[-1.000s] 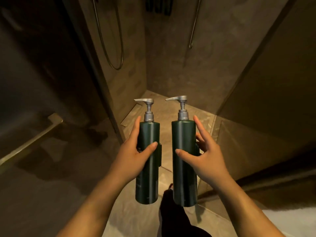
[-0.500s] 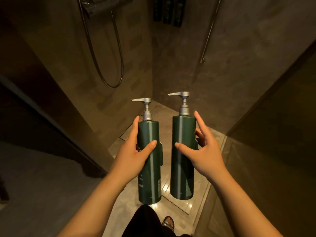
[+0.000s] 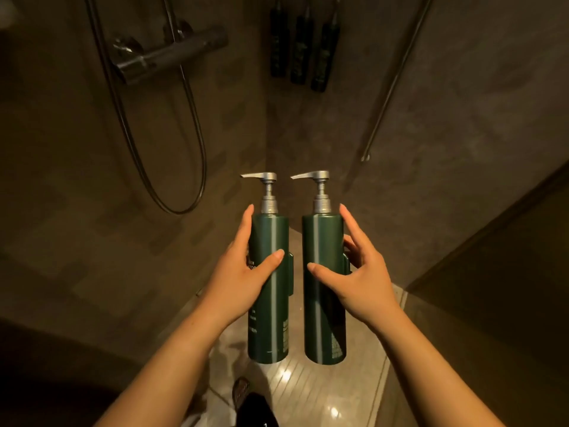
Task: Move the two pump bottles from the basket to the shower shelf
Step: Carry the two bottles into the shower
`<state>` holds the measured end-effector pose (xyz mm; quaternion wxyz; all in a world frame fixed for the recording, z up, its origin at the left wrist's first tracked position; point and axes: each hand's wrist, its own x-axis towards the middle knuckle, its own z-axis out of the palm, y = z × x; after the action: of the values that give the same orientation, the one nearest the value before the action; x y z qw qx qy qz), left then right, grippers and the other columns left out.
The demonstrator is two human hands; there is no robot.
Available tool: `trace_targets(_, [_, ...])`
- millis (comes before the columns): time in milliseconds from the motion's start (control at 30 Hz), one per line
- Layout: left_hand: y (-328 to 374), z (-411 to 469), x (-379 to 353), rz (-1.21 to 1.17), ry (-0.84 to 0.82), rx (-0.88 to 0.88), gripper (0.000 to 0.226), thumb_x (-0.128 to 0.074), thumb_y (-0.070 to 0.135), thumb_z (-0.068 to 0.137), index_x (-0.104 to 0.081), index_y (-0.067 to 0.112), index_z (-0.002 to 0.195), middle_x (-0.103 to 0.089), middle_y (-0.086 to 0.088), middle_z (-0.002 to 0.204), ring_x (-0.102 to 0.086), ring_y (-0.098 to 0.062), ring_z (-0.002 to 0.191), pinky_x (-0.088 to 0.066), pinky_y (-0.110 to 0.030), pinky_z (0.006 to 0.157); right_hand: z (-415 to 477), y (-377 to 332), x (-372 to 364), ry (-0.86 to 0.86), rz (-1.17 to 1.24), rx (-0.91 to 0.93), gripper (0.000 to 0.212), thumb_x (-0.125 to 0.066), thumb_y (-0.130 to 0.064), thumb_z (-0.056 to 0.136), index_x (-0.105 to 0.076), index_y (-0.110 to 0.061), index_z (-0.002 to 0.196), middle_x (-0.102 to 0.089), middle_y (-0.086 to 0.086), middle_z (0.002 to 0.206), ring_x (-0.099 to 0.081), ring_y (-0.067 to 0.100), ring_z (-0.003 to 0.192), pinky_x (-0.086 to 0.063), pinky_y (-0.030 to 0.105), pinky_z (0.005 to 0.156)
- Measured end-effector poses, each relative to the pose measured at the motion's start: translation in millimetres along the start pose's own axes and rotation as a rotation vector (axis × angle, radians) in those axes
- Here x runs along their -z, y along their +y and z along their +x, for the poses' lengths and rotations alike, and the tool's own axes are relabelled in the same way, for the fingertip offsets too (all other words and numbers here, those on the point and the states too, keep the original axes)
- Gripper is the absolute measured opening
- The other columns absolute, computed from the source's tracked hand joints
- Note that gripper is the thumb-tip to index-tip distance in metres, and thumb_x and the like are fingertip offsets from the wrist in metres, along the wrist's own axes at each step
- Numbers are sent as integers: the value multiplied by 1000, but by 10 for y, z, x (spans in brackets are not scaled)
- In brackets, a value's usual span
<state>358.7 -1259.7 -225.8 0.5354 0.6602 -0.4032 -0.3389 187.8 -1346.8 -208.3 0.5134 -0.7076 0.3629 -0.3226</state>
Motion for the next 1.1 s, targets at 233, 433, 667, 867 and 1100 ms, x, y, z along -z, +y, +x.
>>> trace_targets(233, [203, 882, 556, 29, 102, -69, 83, -65, 30, 81, -8, 56, 136, -31, 45, 110, -45, 28, 90, -39, 1, 66, 1074, -246, -325, -57, 36, 115, 92, -79, -16, 69, -28, -48, 138, -57, -21, 116, -55, -10, 102, -42, 4, 77])
trace_targets(433, [130, 1239, 827, 60, 236, -18, 84, -65, 35, 80, -8, 58, 137, -37, 54, 99, -47, 27, 88, -40, 0, 64, 1726, -211, -573, -198, 67, 155, 92, -80, -19, 69, -28, -52, 137, -55, -15, 127, -53, -3, 111, -44, 10, 85])
trace_targets(667, [191, 1631, 909, 76, 465, 49, 84, -64, 28, 82, -7, 51, 140, -31, 43, 108, -43, 32, 82, -38, 2, 60, 2608, -166, -811, -432, 98, 221, 91, -80, -17, 68, -28, -55, 133, -52, -16, 128, -53, -8, 108, -42, 6, 81])
trace_targets(867, [288, 1876, 776, 51, 706, 70, 82, -65, 30, 81, -10, 55, 137, -40, 36, 114, -51, 20, 94, -44, -4, 61, 3345, -210, -874, -690, 158, 299, 89, -80, -12, 68, -29, -58, 126, -48, -27, 122, -47, -17, 109, -41, 3, 82])
trace_targets(1100, [507, 2014, 576, 167, 993, 85, 84, -67, 34, 78, -10, 61, 134, -40, 25, 131, -47, 17, 106, -43, -5, 77, 3827, -320, -1051, -961, 237, 378, 89, -79, -11, 69, -29, -60, 123, -45, -28, 122, -44, -24, 104, -40, 0, 75])
